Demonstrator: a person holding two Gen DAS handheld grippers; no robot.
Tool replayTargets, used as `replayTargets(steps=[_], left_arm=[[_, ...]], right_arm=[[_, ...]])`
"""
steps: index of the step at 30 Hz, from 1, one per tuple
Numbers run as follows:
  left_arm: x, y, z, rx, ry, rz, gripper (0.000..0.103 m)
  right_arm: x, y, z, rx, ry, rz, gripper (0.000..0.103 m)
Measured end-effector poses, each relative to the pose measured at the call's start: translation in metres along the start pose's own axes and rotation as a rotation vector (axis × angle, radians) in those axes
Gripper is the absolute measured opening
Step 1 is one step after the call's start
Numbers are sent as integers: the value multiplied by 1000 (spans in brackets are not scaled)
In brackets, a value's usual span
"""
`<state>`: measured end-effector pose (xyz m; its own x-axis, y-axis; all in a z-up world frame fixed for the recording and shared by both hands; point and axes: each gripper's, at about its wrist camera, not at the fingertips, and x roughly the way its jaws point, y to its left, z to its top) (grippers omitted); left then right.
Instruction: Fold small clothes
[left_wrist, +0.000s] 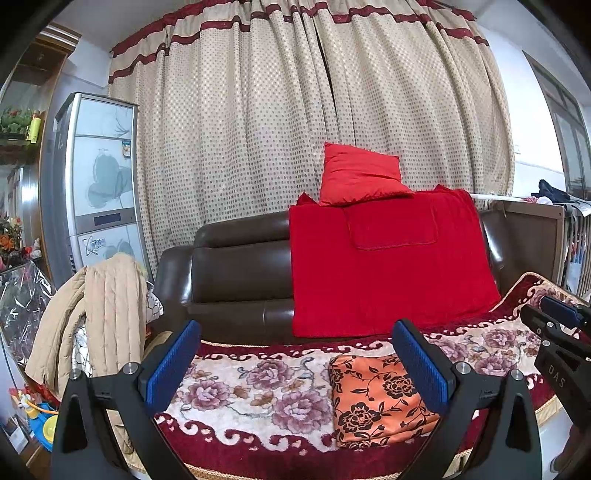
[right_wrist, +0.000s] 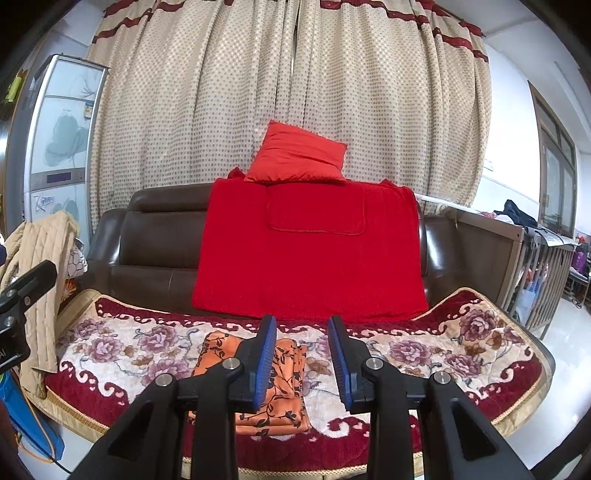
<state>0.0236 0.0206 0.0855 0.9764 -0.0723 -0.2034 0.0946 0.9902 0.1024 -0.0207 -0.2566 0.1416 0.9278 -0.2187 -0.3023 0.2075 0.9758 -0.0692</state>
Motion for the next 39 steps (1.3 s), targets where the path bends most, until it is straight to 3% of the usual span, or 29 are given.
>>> replayTargets(steps=[39], left_arm=[[17,-13,-4,5,31,-12,103]], right_arm=[[14,-2,-5,27,25,-17,33]])
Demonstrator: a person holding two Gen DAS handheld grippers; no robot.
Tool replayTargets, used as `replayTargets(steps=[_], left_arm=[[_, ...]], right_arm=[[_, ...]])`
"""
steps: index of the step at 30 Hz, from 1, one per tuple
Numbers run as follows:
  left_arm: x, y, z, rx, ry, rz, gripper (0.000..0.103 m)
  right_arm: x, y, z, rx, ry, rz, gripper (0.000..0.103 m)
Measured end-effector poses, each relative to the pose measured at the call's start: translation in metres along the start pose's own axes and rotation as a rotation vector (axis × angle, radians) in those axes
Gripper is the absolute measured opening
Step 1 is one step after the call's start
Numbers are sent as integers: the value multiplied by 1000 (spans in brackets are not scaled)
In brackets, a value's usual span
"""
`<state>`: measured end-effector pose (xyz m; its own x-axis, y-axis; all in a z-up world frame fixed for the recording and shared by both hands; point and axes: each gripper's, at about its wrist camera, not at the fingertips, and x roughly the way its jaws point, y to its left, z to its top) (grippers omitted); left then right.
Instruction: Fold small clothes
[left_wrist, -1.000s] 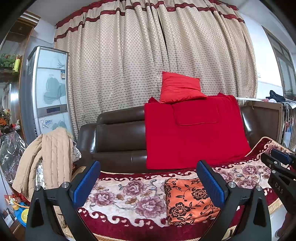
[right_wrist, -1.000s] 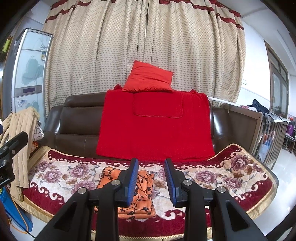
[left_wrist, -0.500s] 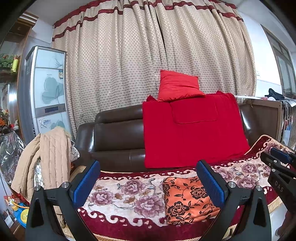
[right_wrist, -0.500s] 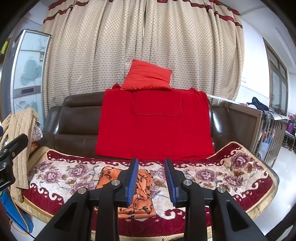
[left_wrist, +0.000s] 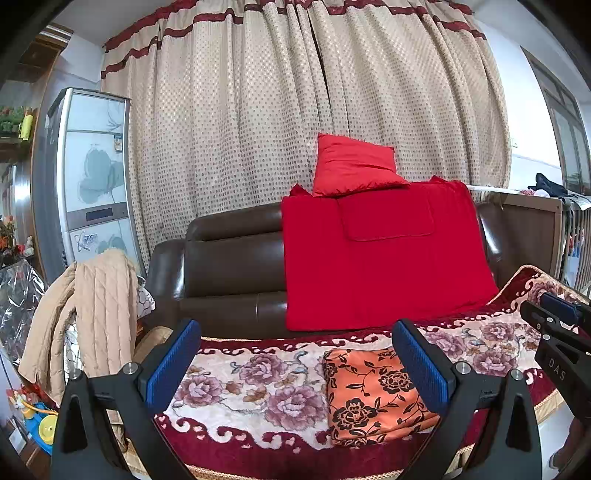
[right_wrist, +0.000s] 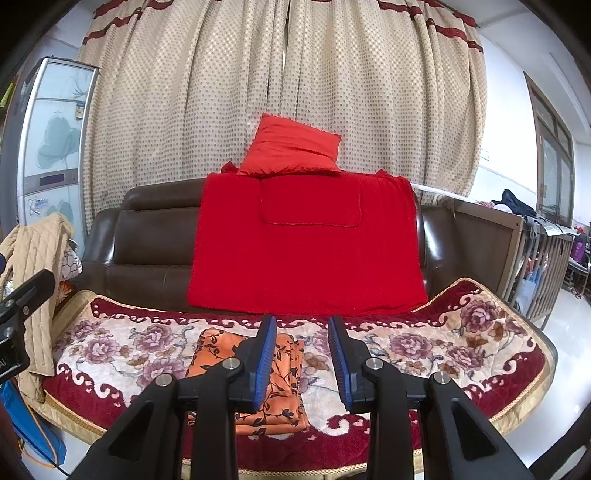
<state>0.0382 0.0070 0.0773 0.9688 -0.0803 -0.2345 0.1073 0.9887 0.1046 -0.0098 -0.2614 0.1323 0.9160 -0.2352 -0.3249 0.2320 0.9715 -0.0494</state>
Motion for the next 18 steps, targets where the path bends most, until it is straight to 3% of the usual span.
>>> replayTargets(steps=[18], left_arm=[[13,4,-5,-18,26,-11,103]], right_arm=[[12,1,-2,-8,12,-14,33]])
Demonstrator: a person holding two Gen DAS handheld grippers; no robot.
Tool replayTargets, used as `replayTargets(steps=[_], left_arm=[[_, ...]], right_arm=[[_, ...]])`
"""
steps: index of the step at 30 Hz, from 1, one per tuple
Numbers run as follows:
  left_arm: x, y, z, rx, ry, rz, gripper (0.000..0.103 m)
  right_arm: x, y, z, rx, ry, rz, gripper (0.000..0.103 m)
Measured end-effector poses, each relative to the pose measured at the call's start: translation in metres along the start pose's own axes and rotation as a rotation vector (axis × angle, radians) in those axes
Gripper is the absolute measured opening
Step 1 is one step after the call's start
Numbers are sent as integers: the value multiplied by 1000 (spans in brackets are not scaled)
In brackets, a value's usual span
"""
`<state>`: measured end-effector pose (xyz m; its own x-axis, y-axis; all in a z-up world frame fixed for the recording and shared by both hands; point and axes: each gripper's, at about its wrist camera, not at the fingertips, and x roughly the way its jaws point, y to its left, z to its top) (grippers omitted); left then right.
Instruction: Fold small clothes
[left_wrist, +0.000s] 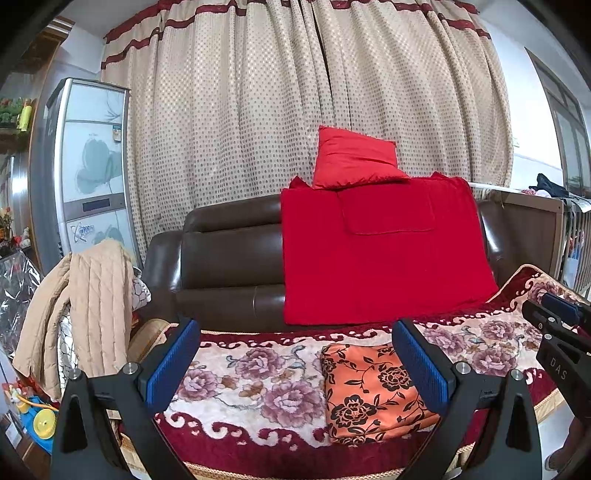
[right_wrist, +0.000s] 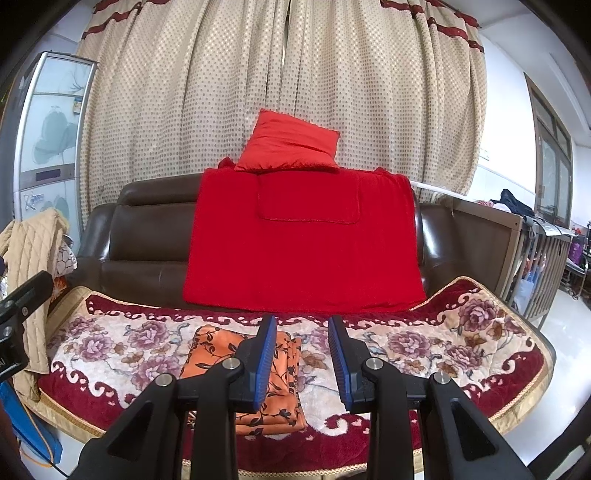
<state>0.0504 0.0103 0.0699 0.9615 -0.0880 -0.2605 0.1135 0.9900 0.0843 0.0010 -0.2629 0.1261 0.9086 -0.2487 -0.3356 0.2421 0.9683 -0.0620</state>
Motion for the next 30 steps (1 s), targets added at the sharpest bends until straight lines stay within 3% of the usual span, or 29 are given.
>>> replayTargets(steps=[30], left_arm=[[31,2,-4,-24,40,-12,103]], right_arm=[[30,5,1,-17,34,-10,33]])
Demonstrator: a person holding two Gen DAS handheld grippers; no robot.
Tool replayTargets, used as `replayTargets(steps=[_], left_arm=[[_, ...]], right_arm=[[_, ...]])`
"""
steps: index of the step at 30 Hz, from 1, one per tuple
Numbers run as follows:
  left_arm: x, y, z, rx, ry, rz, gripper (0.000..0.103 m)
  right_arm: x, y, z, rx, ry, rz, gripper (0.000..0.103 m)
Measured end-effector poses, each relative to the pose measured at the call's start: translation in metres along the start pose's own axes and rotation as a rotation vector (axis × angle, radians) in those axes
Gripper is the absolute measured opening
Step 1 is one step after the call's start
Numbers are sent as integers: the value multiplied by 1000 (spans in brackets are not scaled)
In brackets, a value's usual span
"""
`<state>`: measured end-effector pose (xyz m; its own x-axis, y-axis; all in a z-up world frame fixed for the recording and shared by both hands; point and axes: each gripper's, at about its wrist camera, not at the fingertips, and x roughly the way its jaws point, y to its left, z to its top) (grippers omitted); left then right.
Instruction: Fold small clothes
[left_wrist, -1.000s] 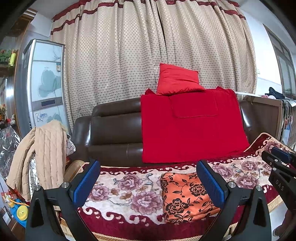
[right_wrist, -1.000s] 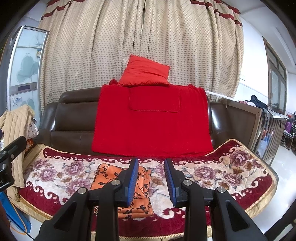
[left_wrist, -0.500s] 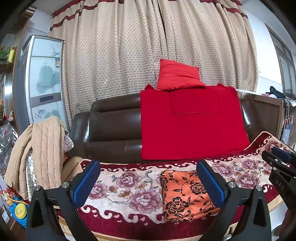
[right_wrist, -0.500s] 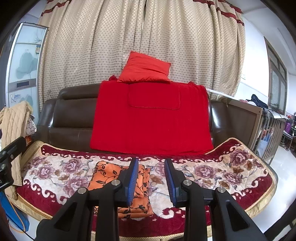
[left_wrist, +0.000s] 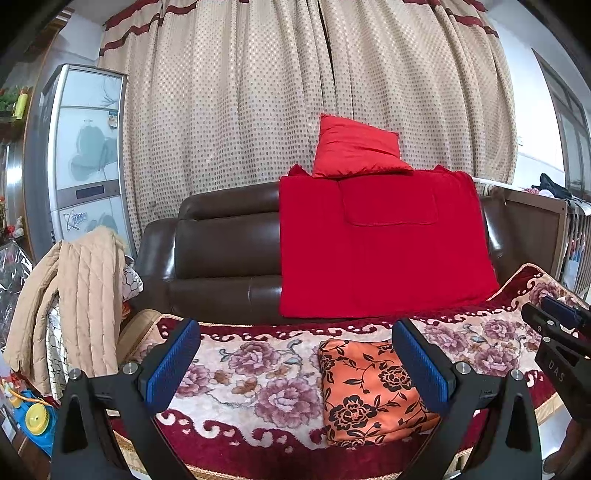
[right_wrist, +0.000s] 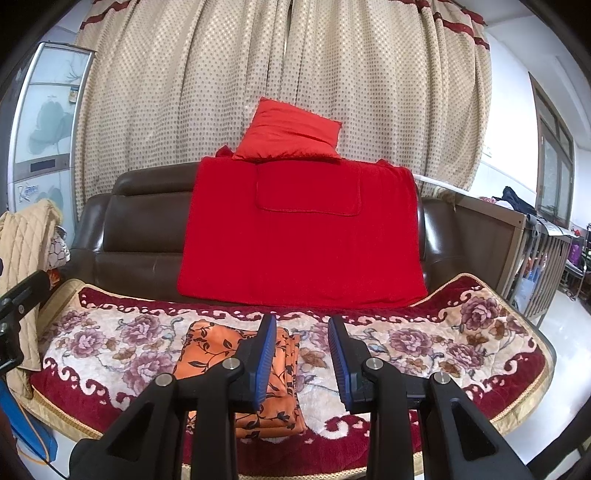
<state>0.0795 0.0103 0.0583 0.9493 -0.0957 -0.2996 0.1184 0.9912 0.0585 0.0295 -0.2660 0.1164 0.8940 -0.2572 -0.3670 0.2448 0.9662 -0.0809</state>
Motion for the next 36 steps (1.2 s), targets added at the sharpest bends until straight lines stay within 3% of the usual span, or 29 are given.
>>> replayTargets(steps=[36], left_arm=[[71,-10,-7,-11,98,-26,103]], right_arm=[[71,6,-5,-22,93,-2,33]])
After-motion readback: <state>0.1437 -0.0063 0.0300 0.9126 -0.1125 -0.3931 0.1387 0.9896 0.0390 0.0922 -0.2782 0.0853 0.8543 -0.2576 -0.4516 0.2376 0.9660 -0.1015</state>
